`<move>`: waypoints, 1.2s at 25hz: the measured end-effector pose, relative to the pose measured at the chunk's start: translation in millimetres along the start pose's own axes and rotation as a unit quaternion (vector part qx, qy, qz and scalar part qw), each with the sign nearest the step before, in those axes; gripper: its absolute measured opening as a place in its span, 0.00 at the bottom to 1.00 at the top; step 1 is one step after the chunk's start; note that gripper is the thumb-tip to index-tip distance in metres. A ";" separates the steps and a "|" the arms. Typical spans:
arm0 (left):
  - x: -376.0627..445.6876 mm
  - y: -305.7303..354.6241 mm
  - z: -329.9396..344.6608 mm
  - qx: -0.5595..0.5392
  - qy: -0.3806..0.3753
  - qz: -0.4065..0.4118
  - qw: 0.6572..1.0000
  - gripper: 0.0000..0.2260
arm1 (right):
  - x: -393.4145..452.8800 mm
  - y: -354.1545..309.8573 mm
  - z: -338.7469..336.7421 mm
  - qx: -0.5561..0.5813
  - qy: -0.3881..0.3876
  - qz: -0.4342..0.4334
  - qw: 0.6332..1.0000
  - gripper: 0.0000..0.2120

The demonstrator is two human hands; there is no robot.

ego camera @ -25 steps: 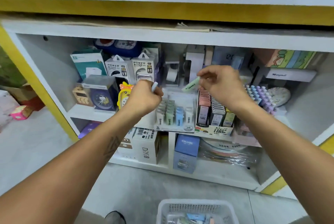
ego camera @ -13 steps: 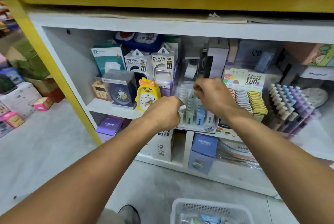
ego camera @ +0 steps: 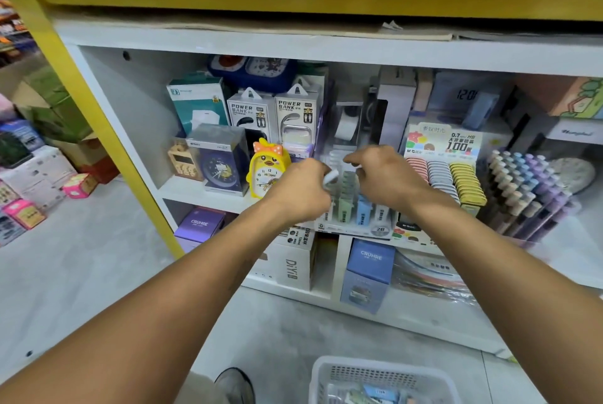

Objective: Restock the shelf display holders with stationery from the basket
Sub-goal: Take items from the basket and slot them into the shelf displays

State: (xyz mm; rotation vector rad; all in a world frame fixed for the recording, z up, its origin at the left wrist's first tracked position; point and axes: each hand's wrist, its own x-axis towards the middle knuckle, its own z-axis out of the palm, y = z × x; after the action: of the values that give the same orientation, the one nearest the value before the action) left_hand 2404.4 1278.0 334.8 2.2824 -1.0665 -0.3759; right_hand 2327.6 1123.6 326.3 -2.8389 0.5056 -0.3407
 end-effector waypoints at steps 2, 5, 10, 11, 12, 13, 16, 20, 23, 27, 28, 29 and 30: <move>-0.7 14.0 -4.5 -0.264 0.007 -0.041 0.964 0.09 | -6.7 -3.3 -16.7 0.097 0.032 0.020 0.995 0.17; -6.4 33.2 -8.6 -0.556 -0.086 -0.067 0.824 0.09 | -27.5 -1.6 -42.7 0.332 0.029 0.088 0.939 0.10; -13.9 62.0 0.2 -0.687 -0.150 -0.081 0.707 0.14 | -77.9 23.1 -71.0 0.485 -0.058 0.156 0.859 0.10; -15.4 68.7 3.6 -0.699 -0.152 -0.081 0.694 0.13 | -86.3 28.8 -74.6 0.485 -0.089 0.154 0.856 0.12; -16.5 74.4 7.0 -0.711 -0.155 -0.080 0.682 0.13 | -93.7 33.6 -77.3 0.485 -0.122 0.147 0.853 0.13; -17.3 79.5 10.2 -0.721 -0.157 -0.076 0.671 0.12 | -100.9 37.4 -79.4 0.486 -0.153 0.139 0.849 0.13; -17.8 96.9 20.5 -0.734 -0.163 -0.060 0.656 0.12 | -122.1 51.6 -85.9 0.505 -0.182 0.124 0.835 0.12; -11.9 108.9 34.1 -0.712 -0.152 -0.070 0.682 0.15 | -138.5 79.7 -104.9 0.541 -0.010 0.172 0.823 0.07; -12.7 117.5 47.2 -0.616 -0.178 -0.058 0.765 0.11 | -147.3 105.8 -124.2 0.590 0.116 0.175 0.780 0.06; -14.7 136.7 69.4 -0.489 -0.171 -0.022 0.855 0.06 | -157.6 131.5 -145.8 0.650 0.225 0.154 0.709 0.08; -14.7 140.7 72.5 -0.480 -0.163 -0.022 0.862 0.04 | -159.7 135.8 -150.8 0.643 0.247 0.142 0.710 0.07; -14.8 144.5 74.5 -0.484 -0.163 -0.024 0.859 0.03 | -161.6 138.7 -154.9 0.611 0.267 0.131 0.734 0.07; -14.1 148.4 76.7 -0.496 -0.170 -0.026 0.851 0.05 | -163.9 141.1 -158.0 0.552 0.283 0.125 0.775 0.06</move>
State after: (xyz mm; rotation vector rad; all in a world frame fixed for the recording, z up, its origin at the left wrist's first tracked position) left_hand 2269.3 1183.7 365.7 1.3215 -0.6909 -1.0926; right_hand 2092.3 1024.4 407.0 -1.4692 0.5210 -1.0362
